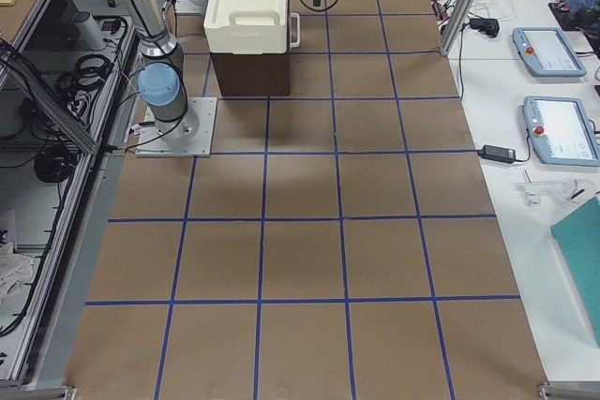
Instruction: Place scissors in drawer with both arms
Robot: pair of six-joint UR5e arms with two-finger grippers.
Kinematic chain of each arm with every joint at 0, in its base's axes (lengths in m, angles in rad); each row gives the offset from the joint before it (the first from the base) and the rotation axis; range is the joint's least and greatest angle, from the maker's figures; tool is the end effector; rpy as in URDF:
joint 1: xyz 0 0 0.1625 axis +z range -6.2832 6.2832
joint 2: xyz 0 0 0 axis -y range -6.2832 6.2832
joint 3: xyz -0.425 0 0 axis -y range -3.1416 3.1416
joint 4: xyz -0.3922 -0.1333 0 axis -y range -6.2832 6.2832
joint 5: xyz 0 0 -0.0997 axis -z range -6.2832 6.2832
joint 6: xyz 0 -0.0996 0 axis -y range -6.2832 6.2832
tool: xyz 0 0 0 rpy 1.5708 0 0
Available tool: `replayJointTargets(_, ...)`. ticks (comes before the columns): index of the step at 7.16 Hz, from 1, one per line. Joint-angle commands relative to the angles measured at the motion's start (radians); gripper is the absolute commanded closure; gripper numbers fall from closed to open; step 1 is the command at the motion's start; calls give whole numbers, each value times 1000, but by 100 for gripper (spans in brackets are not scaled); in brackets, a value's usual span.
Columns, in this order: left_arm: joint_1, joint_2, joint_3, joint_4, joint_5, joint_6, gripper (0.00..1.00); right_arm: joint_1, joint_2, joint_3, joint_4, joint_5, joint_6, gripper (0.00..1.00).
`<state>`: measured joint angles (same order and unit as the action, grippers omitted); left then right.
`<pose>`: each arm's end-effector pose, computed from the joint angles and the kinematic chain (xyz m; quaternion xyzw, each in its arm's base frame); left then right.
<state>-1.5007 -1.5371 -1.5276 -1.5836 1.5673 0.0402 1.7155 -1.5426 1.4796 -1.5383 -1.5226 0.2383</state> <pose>-0.0995 -0.4908 0.5244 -0.0149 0.9994 -0.0321 0.0000 0.2096 -0.4809 0.5156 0.0464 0.9985 -0.0104 0.0266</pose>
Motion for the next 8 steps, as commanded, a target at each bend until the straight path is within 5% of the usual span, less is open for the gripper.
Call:
replayJointTargets(1,17,-14,-2,0,-1,48,0,10,54,1,-2,38,-252,0)
replayJointTargets(5,34,3,-14,2,5,130,0,91,182,4,-26,41,-959,0)
replayJointTargets(6,48,-14,-13,11,10,327,0,92,227,2,-29,82,-1155,1)
replayJointTargets(8,258,-26,-20,19,7,702,0,92,312,-22,-5,125,-1371,1)
